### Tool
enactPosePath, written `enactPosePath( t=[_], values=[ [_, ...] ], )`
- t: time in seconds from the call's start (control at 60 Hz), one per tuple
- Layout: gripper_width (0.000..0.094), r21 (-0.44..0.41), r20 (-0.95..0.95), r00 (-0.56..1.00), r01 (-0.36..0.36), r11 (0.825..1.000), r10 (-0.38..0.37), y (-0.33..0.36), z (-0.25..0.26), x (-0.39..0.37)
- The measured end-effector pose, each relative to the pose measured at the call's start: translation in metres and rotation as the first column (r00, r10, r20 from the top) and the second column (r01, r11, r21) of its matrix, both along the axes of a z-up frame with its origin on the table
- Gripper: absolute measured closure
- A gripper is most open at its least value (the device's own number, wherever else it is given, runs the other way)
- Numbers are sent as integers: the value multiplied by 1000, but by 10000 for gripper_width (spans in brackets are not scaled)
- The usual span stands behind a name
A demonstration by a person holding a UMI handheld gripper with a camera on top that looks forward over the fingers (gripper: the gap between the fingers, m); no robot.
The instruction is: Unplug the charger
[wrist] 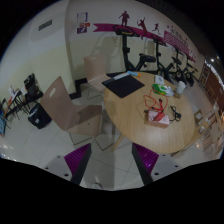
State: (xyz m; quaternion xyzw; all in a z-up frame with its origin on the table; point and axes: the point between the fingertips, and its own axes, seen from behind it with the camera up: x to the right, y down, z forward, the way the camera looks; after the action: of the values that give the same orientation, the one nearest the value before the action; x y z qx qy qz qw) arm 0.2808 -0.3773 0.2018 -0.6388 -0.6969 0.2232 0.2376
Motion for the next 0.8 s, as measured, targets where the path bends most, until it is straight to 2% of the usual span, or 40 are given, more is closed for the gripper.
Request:
enactPosePath(
  t=[0.167, 0.383, 0.55, 0.65, 0.8],
  values=[
    [79, -14, -7, 1000, 28, 999, -28, 7, -6, -1],
    [82, -16, -36, 992, 117, 993, -118, 41, -15, -3],
    [78, -37, -99, 972, 209, 977, -212, 83, -26, -8],
    [83, -50, -121, 954, 269, 962, -273, 110, -41, -6],
    [77, -49, -173, 932, 314, 948, -318, 147, -60, -11]
  ],
)
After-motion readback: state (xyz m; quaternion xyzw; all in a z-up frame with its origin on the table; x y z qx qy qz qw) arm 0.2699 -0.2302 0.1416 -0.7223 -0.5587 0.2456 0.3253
